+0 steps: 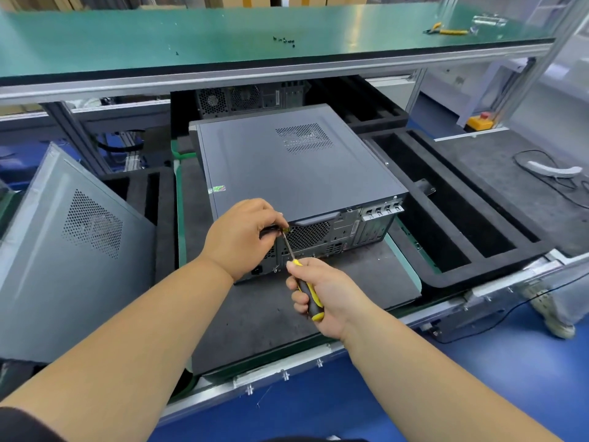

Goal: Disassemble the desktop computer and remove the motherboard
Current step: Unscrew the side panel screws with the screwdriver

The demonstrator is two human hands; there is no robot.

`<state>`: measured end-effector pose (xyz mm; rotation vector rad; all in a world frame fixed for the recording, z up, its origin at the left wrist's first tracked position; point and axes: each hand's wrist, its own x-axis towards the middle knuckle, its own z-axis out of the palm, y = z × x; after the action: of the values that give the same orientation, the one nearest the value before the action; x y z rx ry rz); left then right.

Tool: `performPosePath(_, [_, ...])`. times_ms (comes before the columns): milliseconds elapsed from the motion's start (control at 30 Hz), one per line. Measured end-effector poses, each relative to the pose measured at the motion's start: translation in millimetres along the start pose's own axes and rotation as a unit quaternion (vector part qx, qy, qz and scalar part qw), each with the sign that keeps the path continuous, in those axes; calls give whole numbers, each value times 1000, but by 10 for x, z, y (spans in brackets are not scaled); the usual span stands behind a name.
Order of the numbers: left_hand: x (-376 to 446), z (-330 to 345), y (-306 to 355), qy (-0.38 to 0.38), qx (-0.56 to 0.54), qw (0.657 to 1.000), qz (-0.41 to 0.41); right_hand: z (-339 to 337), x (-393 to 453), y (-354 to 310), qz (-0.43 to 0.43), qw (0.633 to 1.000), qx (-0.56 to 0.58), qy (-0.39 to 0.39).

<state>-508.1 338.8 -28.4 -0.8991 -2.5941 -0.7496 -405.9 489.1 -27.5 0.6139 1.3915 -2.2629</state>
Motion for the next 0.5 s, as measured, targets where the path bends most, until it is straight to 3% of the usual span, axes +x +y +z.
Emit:
performPosePath(200, [11,-22,16,-9,4,1000,-2,-8,-25,-66,31,998,49,-19])
performPosePath(500, [22,-67,28,-13,-9,1000,-14,-98,-42,-19,-58,996,-68,-15])
